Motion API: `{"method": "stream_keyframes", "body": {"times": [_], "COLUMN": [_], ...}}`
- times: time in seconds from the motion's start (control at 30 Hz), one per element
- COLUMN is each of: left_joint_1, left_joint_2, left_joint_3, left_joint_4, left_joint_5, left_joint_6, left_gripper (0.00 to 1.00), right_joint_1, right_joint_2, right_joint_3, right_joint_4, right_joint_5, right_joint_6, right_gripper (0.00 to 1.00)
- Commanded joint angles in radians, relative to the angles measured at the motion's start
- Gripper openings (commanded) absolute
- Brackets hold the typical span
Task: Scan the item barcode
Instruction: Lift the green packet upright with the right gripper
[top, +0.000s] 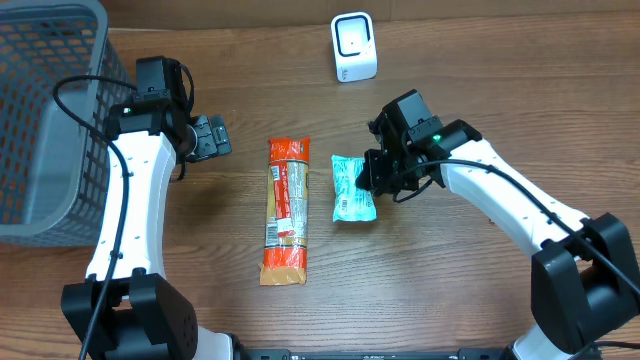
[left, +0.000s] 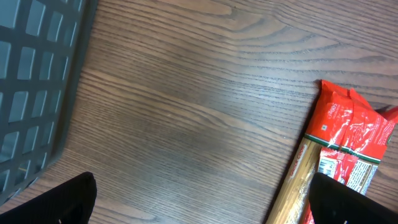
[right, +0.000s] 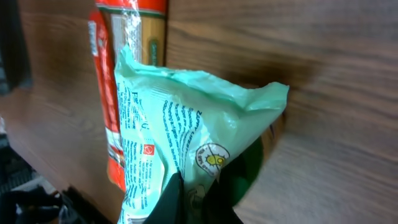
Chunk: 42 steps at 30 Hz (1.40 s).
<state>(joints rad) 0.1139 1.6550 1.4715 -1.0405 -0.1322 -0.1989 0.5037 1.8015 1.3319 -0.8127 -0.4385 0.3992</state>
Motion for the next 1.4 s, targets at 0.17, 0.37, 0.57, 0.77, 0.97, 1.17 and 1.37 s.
{"method": "stream_keyframes", "body": {"times": [0.17, 0.37, 0.57, 0.77, 0.97, 1.17, 1.37], "left_joint_1": [0.004, 0.004, 0.004, 0.003, 0.004, 0.004, 0.004], "left_joint_2": [0.001, 0.001, 0.001, 0.001, 0.001, 0.001, 0.001], "left_joint_3": [-0.007, -0.007, -0.007, -0.007, -0.006, -0.007, -0.006], "left_joint_4": [0.001, 0.001, 0.001, 0.001, 0.001, 0.001, 0.001], "left_joint_5": [-0.005, -0.005, -0.005, -0.005, -0.005, -0.005, -0.005], "left_joint_6": [0.009, 0.009, 0.009, 0.009, 0.009, 0.009, 0.009], "left_gripper": [1.0, 1.0, 1.0, 1.0, 1.0, 1.0, 1.0], "right_joint_1": [-0.002, -0.002, -0.002, -0.002, -0.002, -0.002, -0.002], "right_joint_2": [-0.128, -0.237, -0.29, -0.291, -0.291, -0.291, -0.291], "right_joint_3": [0.107, 0.122, 0.122, 0.122, 0.122, 0.122, 0.122], "right_joint_4": [-0.065, -0.06, -0.057, -0.053, -0.028, -0.028, -0.034], "right_joint_5": [0.019, 0.019, 0.019, 0.019, 0.019, 0.019, 0.019], "right_joint_6": [-0.048, -0.048, -0.048, -0.048, -0.048, -0.048, -0.048], "right_gripper": [0.04, 0.04, 0.04, 0.04, 0.04, 0.04, 0.04]}}
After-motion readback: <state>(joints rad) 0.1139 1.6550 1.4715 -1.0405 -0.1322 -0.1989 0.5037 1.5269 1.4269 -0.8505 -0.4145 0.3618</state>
